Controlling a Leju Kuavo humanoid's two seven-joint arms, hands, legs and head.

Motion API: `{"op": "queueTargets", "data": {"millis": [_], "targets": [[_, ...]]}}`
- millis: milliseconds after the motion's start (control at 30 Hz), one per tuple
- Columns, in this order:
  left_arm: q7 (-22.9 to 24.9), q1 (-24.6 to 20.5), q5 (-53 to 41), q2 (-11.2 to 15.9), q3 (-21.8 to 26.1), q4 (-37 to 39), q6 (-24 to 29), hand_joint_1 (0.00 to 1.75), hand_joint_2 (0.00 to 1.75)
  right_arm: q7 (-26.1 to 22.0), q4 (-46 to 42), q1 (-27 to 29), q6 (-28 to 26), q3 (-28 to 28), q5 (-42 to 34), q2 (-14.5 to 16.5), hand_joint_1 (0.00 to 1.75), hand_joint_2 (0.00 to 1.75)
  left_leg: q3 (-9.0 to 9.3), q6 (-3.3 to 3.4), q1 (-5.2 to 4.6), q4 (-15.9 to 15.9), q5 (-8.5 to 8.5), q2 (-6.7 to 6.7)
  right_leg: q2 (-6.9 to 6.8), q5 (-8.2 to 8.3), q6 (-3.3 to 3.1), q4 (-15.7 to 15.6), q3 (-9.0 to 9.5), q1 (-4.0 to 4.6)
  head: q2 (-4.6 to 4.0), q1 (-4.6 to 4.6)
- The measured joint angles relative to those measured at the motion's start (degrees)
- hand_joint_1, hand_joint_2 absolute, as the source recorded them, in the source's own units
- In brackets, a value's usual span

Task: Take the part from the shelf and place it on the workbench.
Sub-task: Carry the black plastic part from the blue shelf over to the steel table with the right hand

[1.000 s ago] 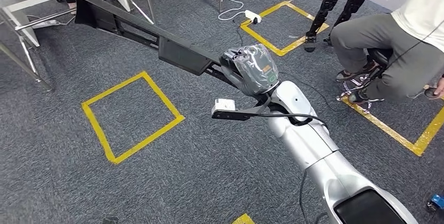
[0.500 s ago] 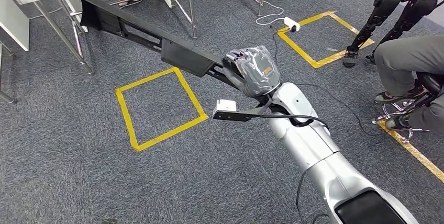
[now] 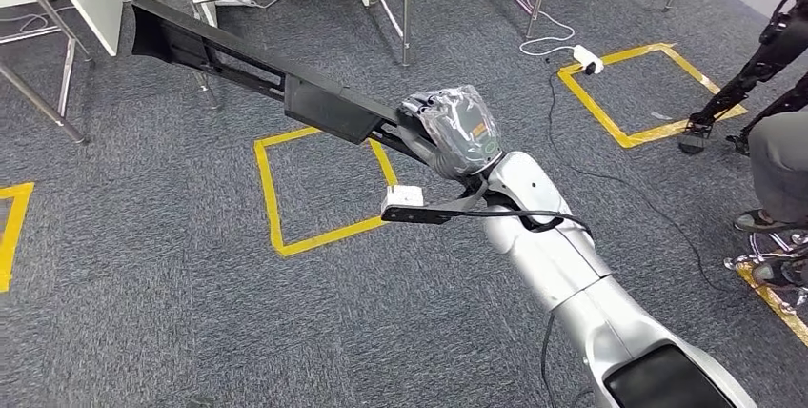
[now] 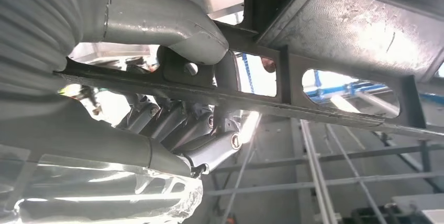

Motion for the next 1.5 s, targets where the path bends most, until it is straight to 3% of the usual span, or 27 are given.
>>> {"op": "queueTargets", "data": {"millis": [33,100,167,200,233,300,367,400,500,667,967,1500], "targets": [[-0.02,-0.01,0.01,-0.05,0.01,-0.01,-0.09,0.00,1.75,0.00,-0.04,-0.01,0.00,-0.03,-0.02,-0.04,1.75,1.75,0.14,0.39,0.12,-0.22,0.18,-0.49,1.32,-0.90,0.05,1.66,-0.73,-0.10,0.00,0.04],[-0.04,-0.11,0.01,-0.13,0.02,-0.02,-0.31,0.00,1.75,0.00,-0.08,0.11,0.01,-0.07,-0.05,-0.33,1.75,1.75,0.25,0.90,0.22,-0.38,0.34,-1.48,4.36,-3.73,-0.24,8.47,-3.97,-0.44,0.00,0.22],[-0.02,-0.13,0.01,-0.15,0.02,-0.02,-0.45,0.00,1.75,0.00,-0.08,0.49,0.05,-0.07,-0.04,-0.68,1.75,1.75,0.26,1.06,0.22,-0.36,0.32,-2.61,5.45,-5.63,-0.19,15.20,-7.59,-0.58,0.00,0.33],[0.02,-0.08,0.00,-0.18,0.02,-0.02,-0.47,0.00,1.75,0.00,-0.08,0.65,0.08,-0.06,-0.03,-0.82,1.75,1.75,0.27,1.07,0.22,-0.34,0.31,-3.14,5.58,-5.35,0.14,15.89,-8.29,-0.61,0.00,0.35],[0.07,-0.03,0.00,-0.21,0.02,-0.01,-0.49,0.00,1.75,0.00,-0.08,0.73,0.10,-0.07,-0.03,-0.94,1.75,1.75,0.30,1.04,0.22,-0.32,0.30,-3.59,5.65,-4.15,0.62,14.17,-7.84,-0.65,0.00,0.37],[0.13,0.01,0.00,-0.27,0.02,-0.01,-0.54,0.00,1.75,0.00,-0.10,0.70,0.15,-0.09,-0.03,-1.07,1.75,1.75,0.32,0.86,0.21,-0.24,0.21,-4.25,5.84,-0.56,1.47,6.33,-4.82,-0.88,0.00,0.42],[0.14,0.03,0.00,-0.28,0.02,-0.01,-0.58,0.00,1.75,0.00,-0.11,0.66,0.20,-0.07,-0.03,-1.03,1.75,1.75,0.17,0.44,-0.02,-0.03,0.03,-4.65,6.13,1.76,1.40,0.61,-2.36,-1.01,0.00,0.34],[0.14,0.09,0.00,-0.26,0.03,-0.01,-0.60,0.00,1.75,0.00,-0.11,0.68,0.25,-0.05,-0.03,-1.01,1.75,1.75,0.06,0.44,-0.12,0.08,-0.04,-4.73,6.24,2.11,1.14,-0.32,-1.95,-1.05,0.00,0.32],[0.14,0.33,0.00,-0.18,0.05,0.00,-0.60,0.00,1.75,0.05,-0.12,0.71,0.37,-0.03,-0.03,-0.93,1.75,1.75,0.06,0.85,-0.05,0.10,-0.09,-4.69,6.29,2.32,0.78,-0.47,-1.84,-0.96,0.00,0.30],[0.01,0.34,-0.01,-0.21,0.08,0.01,-0.65,0.00,1.75,0.17,-0.12,0.71,0.42,0.05,-0.06,-0.90,1.75,1.75,0.35,0.66,0.14,-0.29,0.04,-4.48,6.46,2.39,0.49,-0.45,-1.84,-0.67,0.00,0.30],[0.74,0.34,0.13,-0.21,0.16,0.01,-2.36,0.00,1.75,0.17,-0.29,0.71,0.47,0.08,-0.05,-0.83,1.75,1.75,0.38,-0.54,0.23,-0.49,0.13,-4.46,6.46,2.34,0.02,-0.40,-1.87,-0.52,0.00,0.32],[1.78,0.34,0.07,-0.03,0.18,0.01,-2.47,0.00,1.75,0.19,-0.43,0.71,1.07,0.10,0.05,-0.69,1.75,1.75,0.35,-0.53,-0.17,-0.45,0.14,-4.45,6.44,2.35,0.04,-0.42,-1.85,-0.90,0.00,0.33]]}}
